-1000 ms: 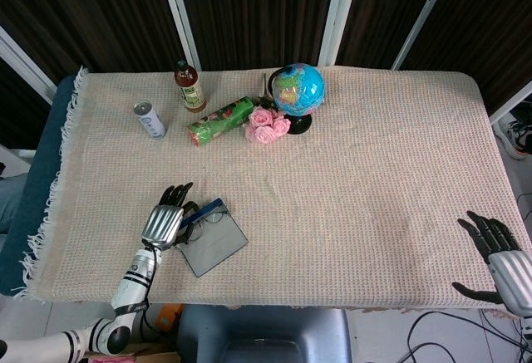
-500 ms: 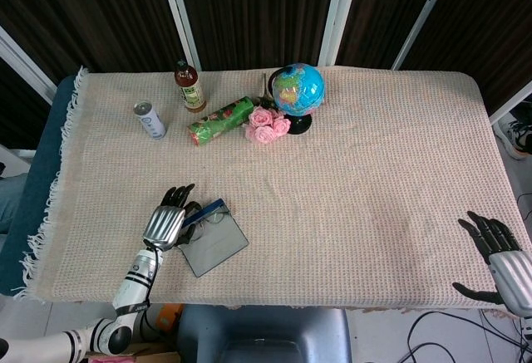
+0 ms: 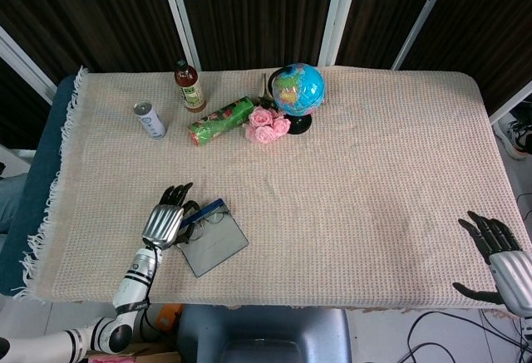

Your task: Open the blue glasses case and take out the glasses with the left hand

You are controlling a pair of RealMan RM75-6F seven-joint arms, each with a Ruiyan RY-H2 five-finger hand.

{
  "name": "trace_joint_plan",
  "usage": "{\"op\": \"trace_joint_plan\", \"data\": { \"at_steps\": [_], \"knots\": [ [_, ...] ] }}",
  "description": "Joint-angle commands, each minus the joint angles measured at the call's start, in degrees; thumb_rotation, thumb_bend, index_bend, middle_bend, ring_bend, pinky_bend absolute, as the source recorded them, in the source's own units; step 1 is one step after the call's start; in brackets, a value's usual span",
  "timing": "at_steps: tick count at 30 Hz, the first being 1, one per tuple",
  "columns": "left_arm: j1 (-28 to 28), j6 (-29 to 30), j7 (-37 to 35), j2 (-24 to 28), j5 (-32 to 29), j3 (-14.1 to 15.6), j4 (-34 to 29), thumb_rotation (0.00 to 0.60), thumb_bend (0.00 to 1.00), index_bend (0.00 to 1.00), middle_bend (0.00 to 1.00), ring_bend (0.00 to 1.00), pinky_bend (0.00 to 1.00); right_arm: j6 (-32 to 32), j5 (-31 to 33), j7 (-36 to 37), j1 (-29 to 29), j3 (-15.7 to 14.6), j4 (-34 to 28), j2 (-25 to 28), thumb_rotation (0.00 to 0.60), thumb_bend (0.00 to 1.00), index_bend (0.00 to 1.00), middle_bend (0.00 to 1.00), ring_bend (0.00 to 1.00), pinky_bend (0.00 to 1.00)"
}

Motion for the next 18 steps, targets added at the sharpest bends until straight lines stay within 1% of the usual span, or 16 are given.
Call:
{"op": "trace_joint_plan", "data": {
  "at_steps": [1,18],
  "knots": [
    [0.0,0.1,0.1,-0.1,0.0,0.0,0.2,0.6,0.42,0.37,0.0,0.0,0.01,0.0,0.0,0.0,0.0,0.0,0.0,0.0,0.6,0.03,0.0,0.0,0.0,0.0],
    [-0.3,-0.6,0.7,0.2,-1.5,-0.3,0.2,0.6,0.42,0.39,0.0,0.0,0.0,-0.2,0.0,-0.3,0.0,0.0,0.0,-0.1,0.6,0.03,0.0,0.0,0.0,0.0]
  ]
}}
